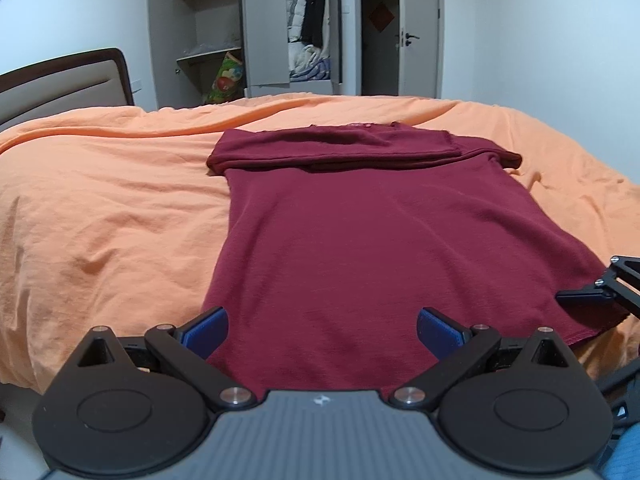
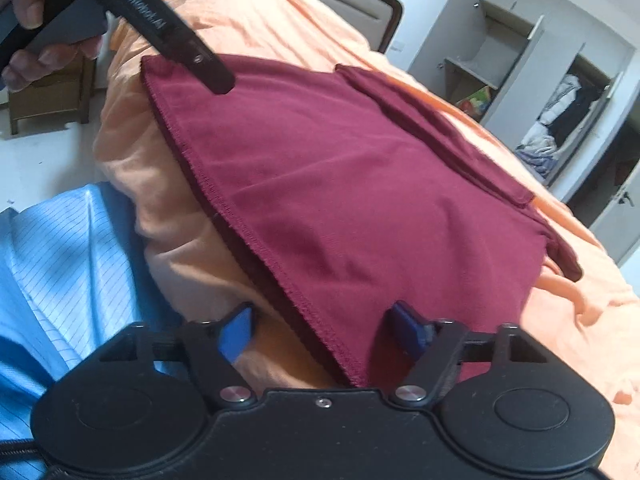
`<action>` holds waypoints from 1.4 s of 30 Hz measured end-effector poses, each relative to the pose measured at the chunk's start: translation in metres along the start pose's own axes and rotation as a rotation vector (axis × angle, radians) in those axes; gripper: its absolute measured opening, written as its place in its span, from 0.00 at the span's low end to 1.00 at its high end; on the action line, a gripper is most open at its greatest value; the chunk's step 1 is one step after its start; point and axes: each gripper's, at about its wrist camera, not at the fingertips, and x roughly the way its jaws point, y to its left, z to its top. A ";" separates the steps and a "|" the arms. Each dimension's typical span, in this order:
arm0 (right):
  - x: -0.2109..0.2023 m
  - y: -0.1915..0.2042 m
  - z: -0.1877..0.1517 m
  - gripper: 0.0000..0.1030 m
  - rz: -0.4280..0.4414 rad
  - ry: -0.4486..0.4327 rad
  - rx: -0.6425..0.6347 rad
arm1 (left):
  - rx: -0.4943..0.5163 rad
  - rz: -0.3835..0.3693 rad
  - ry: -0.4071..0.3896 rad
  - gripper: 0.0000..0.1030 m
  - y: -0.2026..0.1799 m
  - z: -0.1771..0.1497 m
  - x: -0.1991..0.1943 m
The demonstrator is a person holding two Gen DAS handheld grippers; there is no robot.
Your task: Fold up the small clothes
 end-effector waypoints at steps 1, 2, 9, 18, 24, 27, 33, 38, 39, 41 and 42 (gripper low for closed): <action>-0.001 -0.001 0.000 0.60 -0.012 -0.003 -0.003 | 0.003 -0.011 -0.006 1.00 -0.001 -0.001 -0.001; -0.003 -0.001 -0.001 0.53 -0.022 -0.007 -0.008 | 0.008 -0.024 -0.011 1.00 -0.002 -0.001 -0.002; -0.021 -0.016 -0.002 0.17 0.027 -0.080 0.076 | 0.120 -0.119 -0.072 1.00 -0.023 -0.009 -0.010; -0.034 -0.070 0.011 0.06 0.143 -0.173 0.420 | 0.279 -0.132 -0.092 1.00 -0.060 -0.026 0.002; -0.036 -0.077 0.015 0.06 0.126 -0.188 0.426 | 0.334 0.018 -0.073 0.70 -0.056 -0.024 0.020; -0.035 -0.077 0.011 0.06 0.118 -0.183 0.426 | 0.306 0.029 -0.053 0.53 -0.036 -0.022 0.019; -0.029 -0.065 0.001 0.13 0.094 -0.144 0.381 | 0.283 0.084 -0.021 0.22 0.001 -0.025 0.012; -0.025 -0.053 -0.011 0.18 0.036 -0.086 0.315 | 0.250 0.078 -0.077 0.05 0.008 -0.023 0.001; -0.025 -0.051 -0.013 0.18 0.015 -0.085 0.299 | 0.255 0.094 -0.088 0.05 0.007 -0.023 0.001; -0.029 -0.049 -0.014 0.03 -0.035 -0.083 0.264 | 0.251 0.116 -0.112 0.05 0.005 -0.020 -0.001; -0.032 -0.047 -0.012 0.03 -0.061 -0.088 0.241 | 0.246 0.119 -0.130 0.04 0.004 -0.018 -0.004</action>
